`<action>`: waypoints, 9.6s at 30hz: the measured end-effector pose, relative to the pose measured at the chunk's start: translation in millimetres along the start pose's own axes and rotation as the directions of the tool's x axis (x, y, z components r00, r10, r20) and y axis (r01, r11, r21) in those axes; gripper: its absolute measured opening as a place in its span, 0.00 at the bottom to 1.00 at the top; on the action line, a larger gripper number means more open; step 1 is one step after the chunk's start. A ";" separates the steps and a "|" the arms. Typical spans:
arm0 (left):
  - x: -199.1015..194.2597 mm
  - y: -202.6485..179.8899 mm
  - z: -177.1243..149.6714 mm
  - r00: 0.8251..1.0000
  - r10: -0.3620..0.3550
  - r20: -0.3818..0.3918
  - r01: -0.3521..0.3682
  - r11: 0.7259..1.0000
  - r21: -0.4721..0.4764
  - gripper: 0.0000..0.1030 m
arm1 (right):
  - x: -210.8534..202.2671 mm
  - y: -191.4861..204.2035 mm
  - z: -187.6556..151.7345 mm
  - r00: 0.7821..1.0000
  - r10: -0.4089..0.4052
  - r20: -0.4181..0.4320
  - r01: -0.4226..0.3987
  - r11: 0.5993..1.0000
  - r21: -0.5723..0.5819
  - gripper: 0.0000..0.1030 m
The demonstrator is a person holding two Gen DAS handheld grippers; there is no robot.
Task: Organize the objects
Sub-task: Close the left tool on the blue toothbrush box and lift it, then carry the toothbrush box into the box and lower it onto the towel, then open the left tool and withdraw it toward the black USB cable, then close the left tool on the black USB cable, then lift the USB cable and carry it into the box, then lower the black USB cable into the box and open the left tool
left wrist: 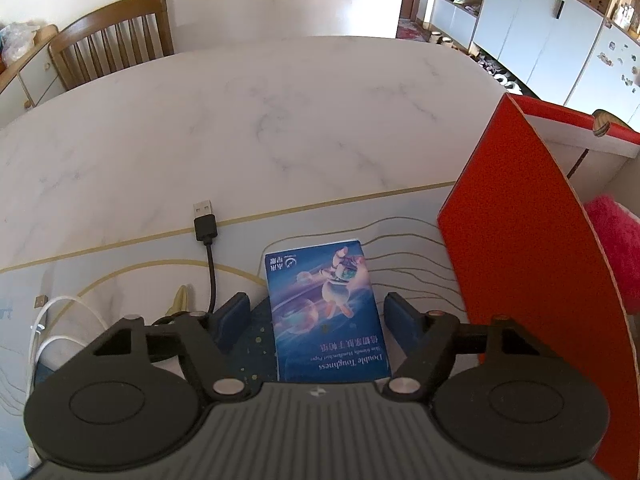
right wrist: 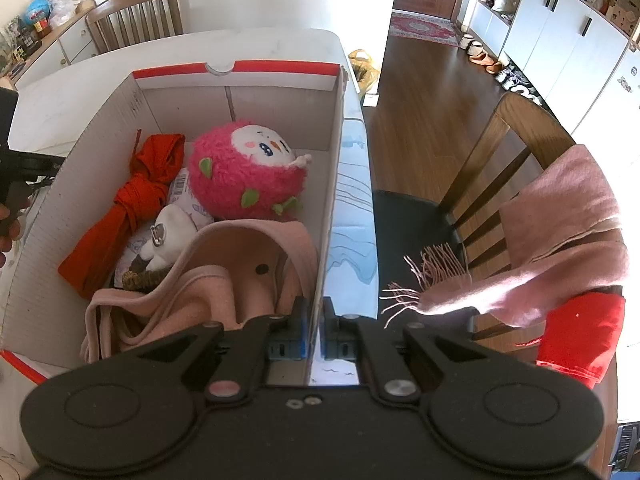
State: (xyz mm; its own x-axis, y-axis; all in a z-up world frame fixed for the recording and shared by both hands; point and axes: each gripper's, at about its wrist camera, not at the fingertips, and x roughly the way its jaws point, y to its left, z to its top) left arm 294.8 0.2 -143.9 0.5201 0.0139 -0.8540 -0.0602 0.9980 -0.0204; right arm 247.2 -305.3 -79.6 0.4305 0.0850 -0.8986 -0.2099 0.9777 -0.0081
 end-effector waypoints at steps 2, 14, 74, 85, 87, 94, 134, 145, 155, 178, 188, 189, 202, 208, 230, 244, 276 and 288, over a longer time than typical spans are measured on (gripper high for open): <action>-0.9 -0.7 -0.9 1.000 0.005 0.003 -0.005 1.000 0.015 0.61 | 0.1 -0.1 0.2 1.000 0.001 0.000 -0.001 1.000 0.003 0.05; -25.9 -3.5 -7.3 1.000 0.005 0.017 -0.006 1.000 0.028 0.48 | -1.0 0.7 0.5 1.000 0.000 0.006 0.000 1.000 0.003 0.04; -103.7 -182.0 -50.7 0.928 -0.337 -0.161 0.373 0.863 0.340 0.48 | -3.0 -3.2 -2.6 0.999 0.037 0.037 -0.037 0.999 -0.009 0.06; -91.8 -178.5 -56.7 0.913 -0.354 -0.202 0.404 0.856 0.323 0.55 | -2.9 -3.5 -2.8 0.999 0.037 0.038 -0.036 0.999 -0.009 0.06; -93.4 -175.8 -56.2 0.910 -0.365 -0.194 0.411 0.856 0.314 0.64 | -2.7 -3.4 -2.6 0.999 0.037 0.038 -0.036 0.999 -0.009 0.06; -104.3 -171.6 -58.1 0.901 -0.394 -0.178 0.432 0.845 0.316 0.72 | -2.7 -3.3 -2.4 0.999 0.036 0.038 -0.036 0.999 -0.008 0.06; -165.0 -1.7 -39.7 0.950 -0.299 0.092 0.285 0.948 0.139 1.00 | -6.5 0.8 -3.2 1.000 0.011 0.026 -0.011 1.000 -0.012 0.05; -118.8 63.4 -29.7 0.974 -0.211 0.077 0.198 0.968 0.152 1.00 | -6.7 1.6 -1.8 1.000 -0.001 0.015 0.001 1.000 -0.006 0.06; -68.0 81.7 -23.0 0.990 -0.134 0.037 0.123 0.971 0.207 0.99 | -5.0 4.8 -0.4 1.000 -0.020 -0.003 0.020 1.000 0.004 0.06; -20.8 87.0 -9.3 0.988 -0.126 -0.090 0.147 0.942 0.302 0.43 | -1.5 8.1 1.0 0.999 -0.040 -0.030 0.041 0.999 0.025 0.06; -24.1 76.7 -11.6 0.990 -0.114 -0.080 0.133 0.949 0.286 0.14 | -1.3 8.4 1.2 0.999 -0.040 -0.028 0.041 0.999 0.025 0.06; -24.3 74.6 -12.5 0.991 -0.112 -0.078 0.129 0.951 0.282 0.13 | -1.2 8.6 1.1 0.999 -0.040 -0.027 0.040 0.999 0.025 0.06; -68.5 54.7 -23.0 0.985 -0.167 0.048 0.160 0.979 0.123 0.10 | -0.8 7.6 -0.2 1.000 -0.029 -0.011 0.030 0.999 0.024 0.06; -105.0 42.5 -26.5 0.965 -0.237 0.117 0.228 0.970 0.080 0.10 | -1.3 6.8 -0.9 1.000 -0.031 -0.004 0.031 0.999 0.016 0.04; -189.2 -55.8 -17.6 0.868 -0.446 0.220 0.416 0.893 0.172 0.10 | -2.2 4.5 -4.4 1.000 -0.013 0.018 0.013 1.000 -0.004 0.04; -155.1 -128.8 -15.0 0.916 -0.340 0.213 0.299 0.933 0.202 0.10 | -3.5 2.9 -5.3 1.000 0.005 0.028 -0.004 1.000 -0.014 0.05; -70.7 -144.5 -24.0 0.979 -0.202 -0.032 0.204 0.956 0.213 0.12 | -2.5 0.3 -5.5 0.999 0.020 0.027 -0.019 0.999 -0.026 0.06; -86.6 -149.9 -26.0 0.958 -0.285 -0.045 0.288 0.932 0.221 0.58 | -2.2 1.2 -6.1 0.999 0.022 0.026 -0.021 1.000 -0.020 0.06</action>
State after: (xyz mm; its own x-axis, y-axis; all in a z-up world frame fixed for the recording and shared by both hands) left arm 236.6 -152.3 -80.5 0.4768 -0.2736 -0.8353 0.2819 0.9477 -0.1495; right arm 240.6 -305.5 -80.3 0.4484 0.1110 -0.8869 -0.2367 0.9716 0.0019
